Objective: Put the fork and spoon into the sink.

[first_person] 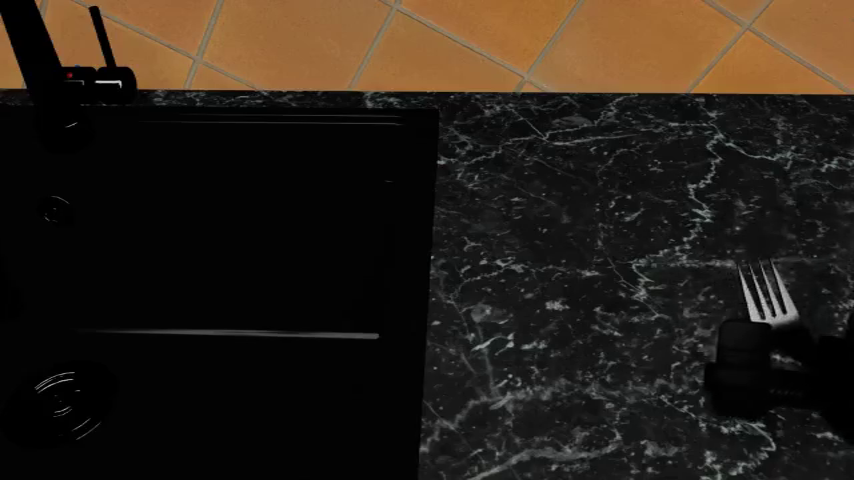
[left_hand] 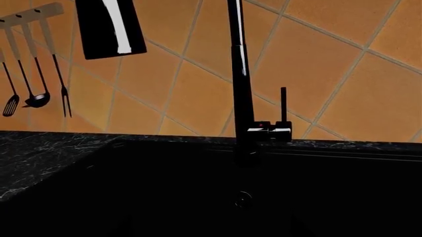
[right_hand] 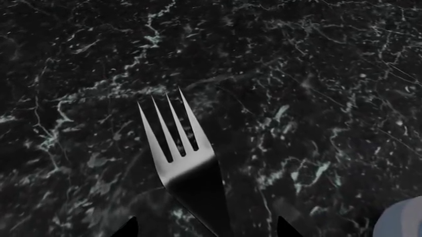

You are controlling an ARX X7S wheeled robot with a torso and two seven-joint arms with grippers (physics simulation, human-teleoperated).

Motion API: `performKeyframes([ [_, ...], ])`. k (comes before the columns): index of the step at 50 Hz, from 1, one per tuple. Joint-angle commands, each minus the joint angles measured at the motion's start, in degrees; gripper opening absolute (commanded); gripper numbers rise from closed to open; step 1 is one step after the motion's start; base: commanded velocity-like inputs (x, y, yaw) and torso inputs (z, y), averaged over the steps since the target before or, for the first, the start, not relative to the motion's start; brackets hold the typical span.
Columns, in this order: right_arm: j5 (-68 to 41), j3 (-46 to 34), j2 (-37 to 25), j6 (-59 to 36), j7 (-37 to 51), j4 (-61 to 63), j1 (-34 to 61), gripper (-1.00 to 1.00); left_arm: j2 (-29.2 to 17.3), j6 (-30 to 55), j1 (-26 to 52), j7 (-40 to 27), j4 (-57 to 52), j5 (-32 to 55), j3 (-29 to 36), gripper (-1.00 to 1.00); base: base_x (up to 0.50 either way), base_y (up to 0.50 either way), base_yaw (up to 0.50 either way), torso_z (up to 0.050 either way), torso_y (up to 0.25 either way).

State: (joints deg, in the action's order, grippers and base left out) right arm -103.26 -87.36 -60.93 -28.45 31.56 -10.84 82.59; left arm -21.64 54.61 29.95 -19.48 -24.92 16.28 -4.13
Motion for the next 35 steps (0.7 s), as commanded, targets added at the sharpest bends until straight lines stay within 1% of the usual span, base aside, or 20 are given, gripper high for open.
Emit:
performKeyframes([
  [1,-0.05,-0.21,1.06,0.46,-1.05,-2.04,-1.2,1.0,-0.08,-0.23,0.06,-0.07,0.3,0.1,0.14,1.0,0.0,0.0,0.0,0.0,0.0],
  [22,-0.59,-0.65,1.98,0.03,-2.07,-3.52,-2.87,1.0,-0.29,-0.09,0.08,-0.31,0.06,0.41,0.22,1.0,0.0,0.0,0.0,0.0,0.0],
  [23,-0.36,-0.74,2.08,-0.03,-1.92,-3.54,-2.84,-1.0,-0.31,0.0,0.13,-0.32,-0.03,0.46,0.21,1.0,0.0,0.0,0.0,0.0,0.0],
  [33,3.07,-1.29,3.24,-1.39,-5.09,-3.11,-1.13,-1.0,-0.46,0.01,0.36,-0.46,-0.08,0.5,0.37,1.0,0.0,0.0,0.0,0.0,0.0],
  [34,8.74,-1.95,5.88,-0.75,-9.04,-3.6,1.31,-1.0,-0.57,0.07,0.51,-0.44,-0.06,0.46,0.52,1.0,0.0,0.0,0.0,0.0,0.0],
  [35,9.43,-1.98,6.34,-0.63,-9.77,-3.86,1.66,-1.0,-0.57,0.06,0.52,-0.46,-0.04,0.44,0.58,1.0,0.0,0.0,0.0,0.0,0.0],
])
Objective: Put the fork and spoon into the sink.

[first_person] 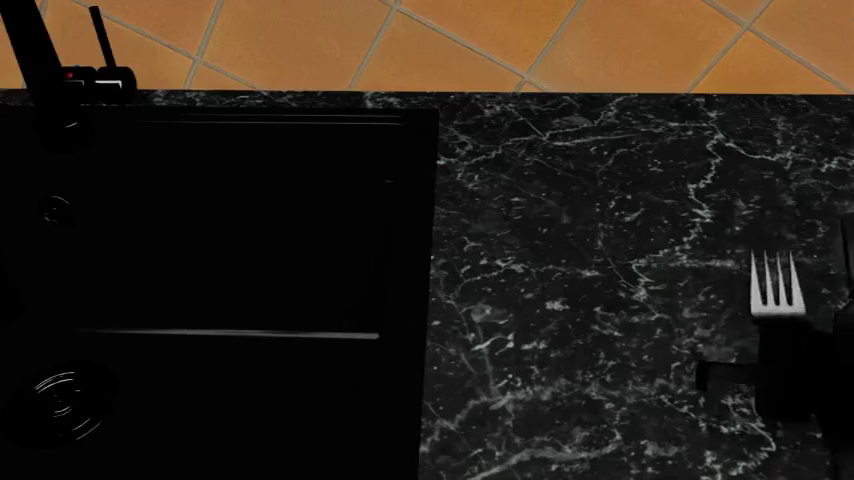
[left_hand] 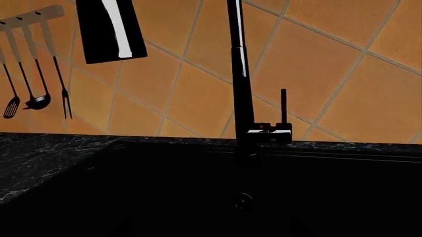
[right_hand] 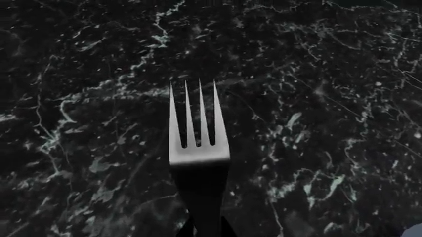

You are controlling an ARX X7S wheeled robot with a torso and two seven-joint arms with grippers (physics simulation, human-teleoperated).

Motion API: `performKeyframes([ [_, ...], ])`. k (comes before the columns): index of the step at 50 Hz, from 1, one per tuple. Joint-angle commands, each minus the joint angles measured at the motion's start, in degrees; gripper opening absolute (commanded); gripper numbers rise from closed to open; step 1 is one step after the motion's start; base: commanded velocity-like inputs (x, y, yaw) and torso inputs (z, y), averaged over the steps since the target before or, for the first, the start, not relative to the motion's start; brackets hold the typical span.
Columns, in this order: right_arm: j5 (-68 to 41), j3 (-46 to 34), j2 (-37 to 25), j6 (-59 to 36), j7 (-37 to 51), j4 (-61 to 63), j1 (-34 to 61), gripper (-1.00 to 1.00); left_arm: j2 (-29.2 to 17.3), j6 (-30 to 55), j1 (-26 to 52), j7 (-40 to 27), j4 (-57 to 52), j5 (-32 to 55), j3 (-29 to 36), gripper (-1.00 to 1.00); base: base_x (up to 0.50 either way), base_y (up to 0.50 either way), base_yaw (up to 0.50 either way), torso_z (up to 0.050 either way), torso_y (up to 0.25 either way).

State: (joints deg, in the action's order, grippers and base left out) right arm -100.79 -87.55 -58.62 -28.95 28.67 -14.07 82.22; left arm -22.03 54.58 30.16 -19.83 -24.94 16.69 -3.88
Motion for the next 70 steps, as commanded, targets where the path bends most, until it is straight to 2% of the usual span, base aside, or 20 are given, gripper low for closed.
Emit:
performKeyframes([
  [1,7.76,-1.8,4.56,0.05,-7.65,-0.68,2.46,-1.0,-0.15,0.01,0.26,-0.12,0.05,0.03,0.37,1.0,0.0,0.0,0.0,0.0,0.0],
  [15,12.95,-1.33,9.87,2.64,-13.37,0.49,5.06,-1.0,-0.22,-0.5,-0.24,-0.2,0.37,0.15,0.33,1.0,0.0,0.0,0.0,0.0,0.0],
  [27,14.86,-0.15,18.92,5.43,-18.64,-0.55,5.84,-1.0,-0.25,-0.91,-0.57,-0.26,0.66,0.25,0.38,1.0,0.0,0.0,0.0,0.0,0.0],
  [41,15.39,1.92,33.44,10.08,-27.73,-13.35,4.64,-1.0,-0.23,-1.21,-0.3,-0.29,1.08,0.44,0.57,1.0,0.0,0.0,0.0,0.0,0.0],
  [59,14.55,2.47,58.15,8.83,-44.9,-42.19,6.03,-1.0,-0.4,-1.76,-0.84,-0.33,1.55,0.58,0.64,1.0,0.0,0.0,0.0,0.0,0.0],
  [70,0.52,-2.17,58.62,8.52,-39.58,-38.78,5.77,-1.0,-0.47,-3.3,-1.22,0.05,2.92,0.47,0.87,1.0,0.0,0.0,0.0,0.0,0.0],
])
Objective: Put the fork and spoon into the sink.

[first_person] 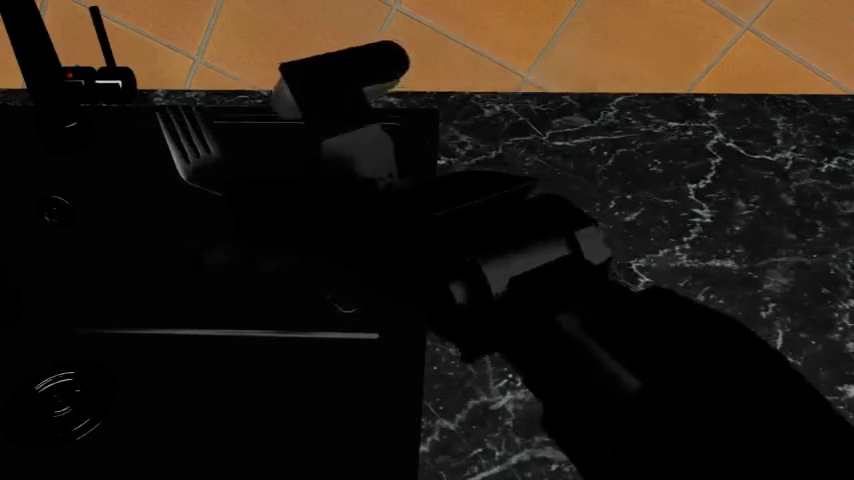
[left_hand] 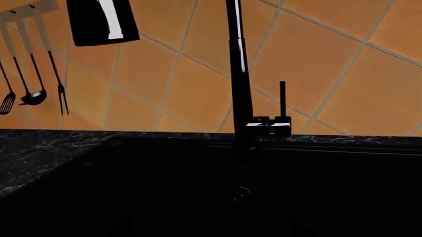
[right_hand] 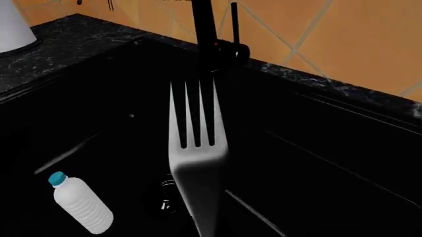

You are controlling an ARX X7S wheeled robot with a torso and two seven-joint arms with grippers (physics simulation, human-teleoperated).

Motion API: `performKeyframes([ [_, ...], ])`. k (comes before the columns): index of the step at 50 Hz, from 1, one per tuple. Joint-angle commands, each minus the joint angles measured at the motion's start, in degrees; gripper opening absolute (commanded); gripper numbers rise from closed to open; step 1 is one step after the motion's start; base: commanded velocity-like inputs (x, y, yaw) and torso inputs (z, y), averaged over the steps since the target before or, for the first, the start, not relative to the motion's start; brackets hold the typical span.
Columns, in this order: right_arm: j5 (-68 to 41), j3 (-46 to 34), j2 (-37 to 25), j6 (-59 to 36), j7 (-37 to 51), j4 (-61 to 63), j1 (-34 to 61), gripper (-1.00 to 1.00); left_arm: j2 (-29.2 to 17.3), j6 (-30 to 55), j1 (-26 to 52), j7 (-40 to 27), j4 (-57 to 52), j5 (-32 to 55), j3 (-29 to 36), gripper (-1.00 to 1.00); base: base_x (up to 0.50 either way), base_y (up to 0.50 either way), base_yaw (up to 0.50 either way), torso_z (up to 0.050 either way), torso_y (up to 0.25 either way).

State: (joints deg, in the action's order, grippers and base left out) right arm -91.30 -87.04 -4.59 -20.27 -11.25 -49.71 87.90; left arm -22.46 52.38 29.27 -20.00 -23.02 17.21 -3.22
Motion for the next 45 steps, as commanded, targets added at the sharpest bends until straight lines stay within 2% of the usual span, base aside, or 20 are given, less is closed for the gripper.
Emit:
performKeyframes([
  [1,-9.89,-3.12,4.59,-0.37,0.7,-3.08,0.15,-1.0,-0.04,-1.09,-0.32,0.22,1.0,-0.05,0.22,1.0,0.0,0.0,0.0,0.0,0.0],
  [14,-23.73,-4.35,4.59,-0.51,6.01,-3.4,-0.57,-1.0,0.06,-1.11,-0.17,0.02,1.21,-0.04,0.73,1.0,0.0,0.0,0.0,0.0,0.0],
  [20,-25.23,-4.76,4.59,-0.71,7.1,-2.43,-1.2,-1.0,0.0,-0.96,-0.54,-0.14,0.84,0.11,0.5,1.0,0.0,0.0,0.0,0.0,0.0],
  [45,-10.04,-3.77,4.59,-7.44,7.44,6.43,-9.82,-1.0,-0.43,-0.77,-0.91,-0.39,0.6,0.45,0.32,1.0,0.0,0.0,0.0,0.0,0.0],
])
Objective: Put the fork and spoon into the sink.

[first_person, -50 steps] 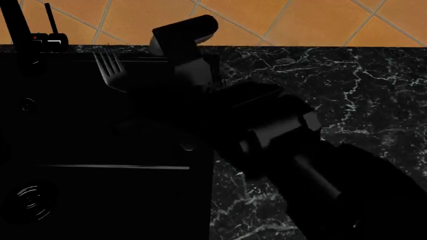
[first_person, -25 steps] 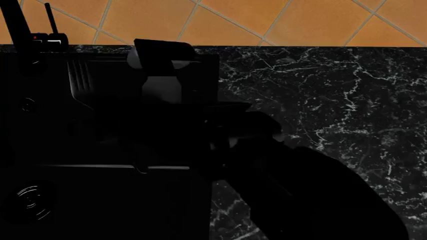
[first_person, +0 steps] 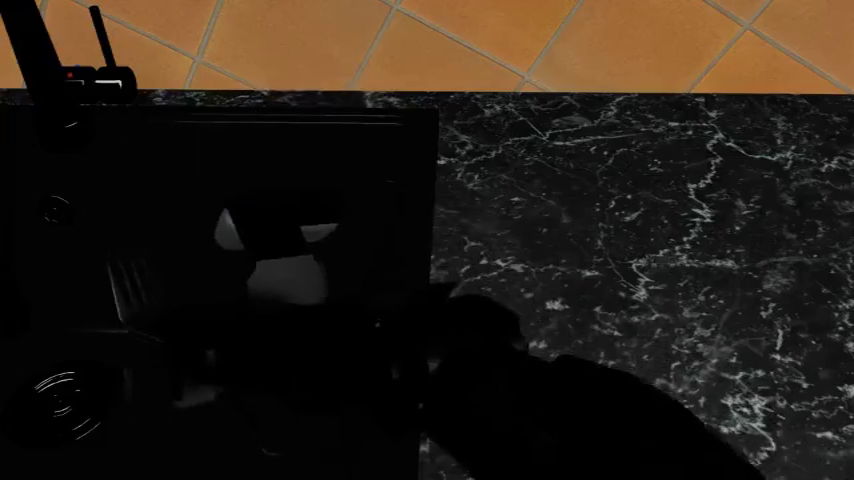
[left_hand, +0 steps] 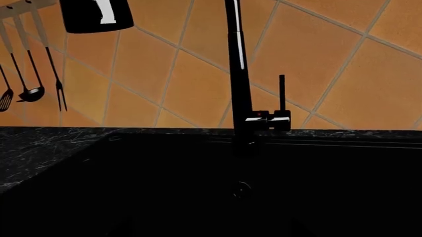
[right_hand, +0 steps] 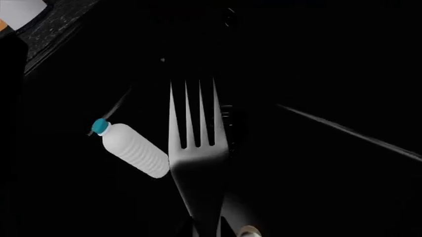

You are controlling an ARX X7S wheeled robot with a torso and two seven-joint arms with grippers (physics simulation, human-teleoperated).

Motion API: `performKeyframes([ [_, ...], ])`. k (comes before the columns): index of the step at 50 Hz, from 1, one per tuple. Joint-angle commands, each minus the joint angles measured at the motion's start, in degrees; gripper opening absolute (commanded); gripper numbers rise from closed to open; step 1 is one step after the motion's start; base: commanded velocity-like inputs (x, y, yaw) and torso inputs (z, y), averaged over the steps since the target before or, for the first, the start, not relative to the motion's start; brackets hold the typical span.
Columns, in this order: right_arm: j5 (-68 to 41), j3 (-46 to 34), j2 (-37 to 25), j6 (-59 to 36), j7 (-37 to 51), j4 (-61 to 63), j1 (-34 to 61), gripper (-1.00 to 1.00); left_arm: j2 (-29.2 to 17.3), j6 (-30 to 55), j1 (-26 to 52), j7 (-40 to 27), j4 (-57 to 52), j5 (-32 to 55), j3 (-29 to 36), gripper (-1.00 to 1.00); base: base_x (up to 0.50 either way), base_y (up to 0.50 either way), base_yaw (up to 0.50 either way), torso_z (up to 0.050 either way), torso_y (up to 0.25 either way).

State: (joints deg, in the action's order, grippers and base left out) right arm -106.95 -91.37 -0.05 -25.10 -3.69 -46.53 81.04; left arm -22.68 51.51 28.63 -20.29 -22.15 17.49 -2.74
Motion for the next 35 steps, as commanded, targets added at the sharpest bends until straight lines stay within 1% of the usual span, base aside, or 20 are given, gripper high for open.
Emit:
performKeyframes([
  [1,5.81,0.65,0.05,-2.84,-0.2,3.41,-3.0,-1.0,-0.2,0.13,-0.26,-0.13,-0.27,0.19,-0.14,1.0,0.0,0.0,0.0,0.0,0.0],
  [16,12.76,1.12,0.05,-4.93,-2.83,7.89,-3.35,-1.0,-0.21,-0.17,-0.2,-0.12,-0.05,0.4,0.08,1.0,0.0,0.0,0.0,0.0,0.0],
  [25,17.18,1.35,0.05,-4.65,-6.09,11.04,-3.78,-1.0,-0.31,-0.54,-0.61,-0.13,-0.03,0.55,-0.18,1.0,0.0,0.0,0.0,0.0,0.0],
  [35,20.07,1.52,0.05,-5.27,-7.7,9.35,-5.74,-1.0,-0.34,-0.79,-0.82,-0.17,0.04,0.64,-0.11,1.0,0.0,0.0,0.0,0.0,0.0],
])
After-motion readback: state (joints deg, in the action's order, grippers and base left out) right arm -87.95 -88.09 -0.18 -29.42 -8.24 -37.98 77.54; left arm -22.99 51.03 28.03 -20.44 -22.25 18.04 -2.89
